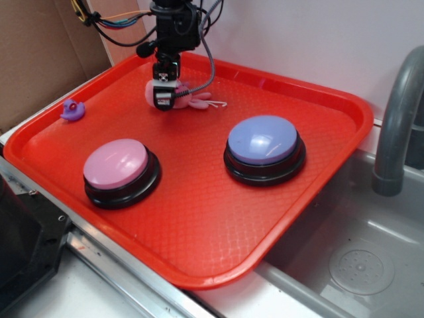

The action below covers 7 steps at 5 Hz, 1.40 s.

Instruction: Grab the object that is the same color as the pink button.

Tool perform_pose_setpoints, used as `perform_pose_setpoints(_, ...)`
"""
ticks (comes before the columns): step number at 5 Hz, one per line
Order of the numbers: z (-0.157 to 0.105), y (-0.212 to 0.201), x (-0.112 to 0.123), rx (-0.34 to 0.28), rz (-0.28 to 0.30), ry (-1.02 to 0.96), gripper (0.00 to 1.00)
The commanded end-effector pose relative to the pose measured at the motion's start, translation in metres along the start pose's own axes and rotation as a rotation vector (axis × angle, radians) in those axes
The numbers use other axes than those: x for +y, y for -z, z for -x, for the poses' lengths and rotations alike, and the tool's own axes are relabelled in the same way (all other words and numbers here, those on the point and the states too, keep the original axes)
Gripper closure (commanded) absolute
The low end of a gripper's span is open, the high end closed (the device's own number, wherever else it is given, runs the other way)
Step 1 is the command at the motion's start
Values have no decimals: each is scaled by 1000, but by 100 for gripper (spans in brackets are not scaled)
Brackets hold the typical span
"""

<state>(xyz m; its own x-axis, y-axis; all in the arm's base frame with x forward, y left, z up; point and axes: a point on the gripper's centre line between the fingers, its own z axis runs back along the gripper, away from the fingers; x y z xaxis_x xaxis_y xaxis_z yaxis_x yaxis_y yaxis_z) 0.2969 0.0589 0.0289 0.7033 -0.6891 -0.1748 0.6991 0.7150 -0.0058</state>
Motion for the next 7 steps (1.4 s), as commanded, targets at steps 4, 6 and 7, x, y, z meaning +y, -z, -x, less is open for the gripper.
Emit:
perform_pose_setpoints(4,17,-103,-50,-89,-72,-382,100)
perform_pose_setpoints(6,33,-183,-105,-140,-58,-638,100)
perform_pose_setpoints(7,36,-190,-122,-140,-18,-687,100)
